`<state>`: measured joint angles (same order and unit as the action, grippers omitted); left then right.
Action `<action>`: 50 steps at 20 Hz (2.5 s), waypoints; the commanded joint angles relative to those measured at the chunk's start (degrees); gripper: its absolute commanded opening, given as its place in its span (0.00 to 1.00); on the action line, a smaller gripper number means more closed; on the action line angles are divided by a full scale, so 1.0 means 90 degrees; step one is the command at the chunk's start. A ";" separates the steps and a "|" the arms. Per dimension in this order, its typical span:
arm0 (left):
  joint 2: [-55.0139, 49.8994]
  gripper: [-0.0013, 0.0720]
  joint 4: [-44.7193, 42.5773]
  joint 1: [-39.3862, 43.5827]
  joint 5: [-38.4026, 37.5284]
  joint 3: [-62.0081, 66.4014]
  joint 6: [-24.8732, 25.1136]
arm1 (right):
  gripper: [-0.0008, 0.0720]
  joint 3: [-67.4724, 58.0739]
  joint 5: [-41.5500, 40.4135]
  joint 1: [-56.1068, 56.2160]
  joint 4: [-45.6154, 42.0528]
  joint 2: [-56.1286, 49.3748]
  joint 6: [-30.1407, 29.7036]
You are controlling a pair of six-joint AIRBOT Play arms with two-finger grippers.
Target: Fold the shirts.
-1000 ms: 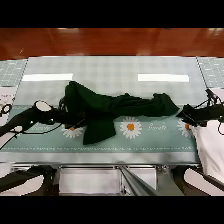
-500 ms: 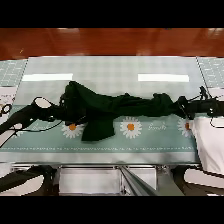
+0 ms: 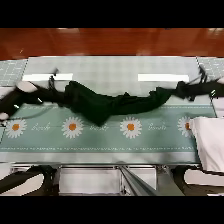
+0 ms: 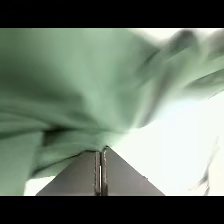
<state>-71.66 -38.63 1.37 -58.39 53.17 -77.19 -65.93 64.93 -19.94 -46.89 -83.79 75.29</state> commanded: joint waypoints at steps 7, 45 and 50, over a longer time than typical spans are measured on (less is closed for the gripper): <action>0.0775 0.04 0.0010 -0.2176 -0.0304 0.6086 -0.0886 | 0.04 -0.5566 0.0568 0.0012 -0.0323 0.1719 0.0792; -0.2650 0.05 -0.0500 -0.0631 0.2101 0.3643 -0.0333 | 0.05 -0.3378 -0.0855 0.1168 -0.0017 -0.2050 0.1054; -0.2754 0.71 -0.0976 -0.1285 -0.0257 0.3823 -0.0338 | 0.58 -0.3507 0.0410 0.0792 0.0372 -0.2098 0.0903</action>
<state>-95.31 -45.76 -6.59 -48.03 86.41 -80.14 -95.77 61.63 -10.68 -44.97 -101.51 82.85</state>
